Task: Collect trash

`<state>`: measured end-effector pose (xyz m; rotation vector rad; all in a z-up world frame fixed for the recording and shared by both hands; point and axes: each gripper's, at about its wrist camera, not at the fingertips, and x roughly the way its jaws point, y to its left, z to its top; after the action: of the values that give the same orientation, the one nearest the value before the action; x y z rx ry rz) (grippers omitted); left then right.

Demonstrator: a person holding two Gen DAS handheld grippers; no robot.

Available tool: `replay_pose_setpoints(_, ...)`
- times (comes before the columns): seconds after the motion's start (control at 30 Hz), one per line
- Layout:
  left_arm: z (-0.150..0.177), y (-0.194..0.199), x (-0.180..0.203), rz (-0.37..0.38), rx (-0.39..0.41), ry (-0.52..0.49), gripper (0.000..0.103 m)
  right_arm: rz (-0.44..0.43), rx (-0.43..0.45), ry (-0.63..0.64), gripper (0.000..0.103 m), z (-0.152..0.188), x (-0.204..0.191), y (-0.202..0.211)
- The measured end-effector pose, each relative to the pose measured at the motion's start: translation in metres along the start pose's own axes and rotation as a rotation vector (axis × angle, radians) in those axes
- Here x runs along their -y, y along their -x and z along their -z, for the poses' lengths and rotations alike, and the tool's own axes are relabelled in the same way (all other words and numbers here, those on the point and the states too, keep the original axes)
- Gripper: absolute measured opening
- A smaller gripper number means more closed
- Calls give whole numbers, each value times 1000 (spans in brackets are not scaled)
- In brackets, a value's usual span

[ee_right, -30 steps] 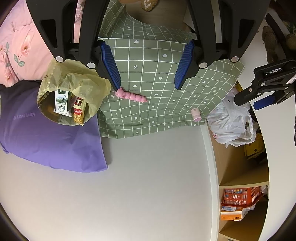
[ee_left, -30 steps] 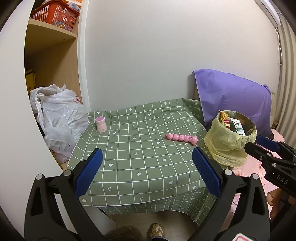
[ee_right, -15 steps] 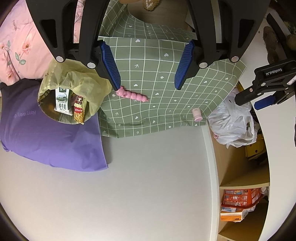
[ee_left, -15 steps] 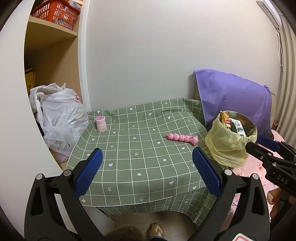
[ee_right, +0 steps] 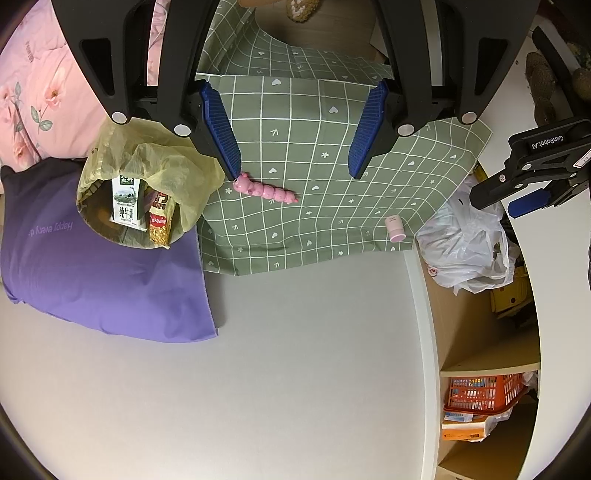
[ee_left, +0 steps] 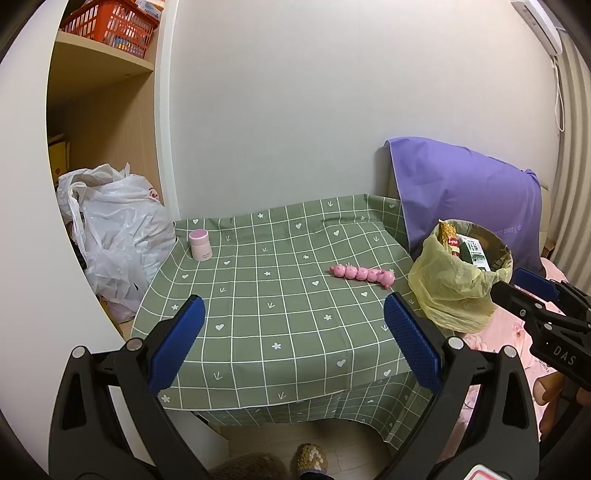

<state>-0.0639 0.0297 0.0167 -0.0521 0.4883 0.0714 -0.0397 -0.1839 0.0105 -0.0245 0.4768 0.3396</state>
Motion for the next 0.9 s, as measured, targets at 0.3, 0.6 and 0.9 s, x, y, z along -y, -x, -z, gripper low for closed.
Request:
replay_pose_setpoints(0.3,1,1,0,5,3,-12,93,3,-1,0,57,1,0,0)
replay_pose_setpoints(0.6,4,-4,4,30,-13,-21,93,3,-13,-3,57,4,-1,-4)
replay_pose_setpoints(0.9,4,-57,1,41,-120,7,93,-6,-68,-5,57,-4,6,-50)
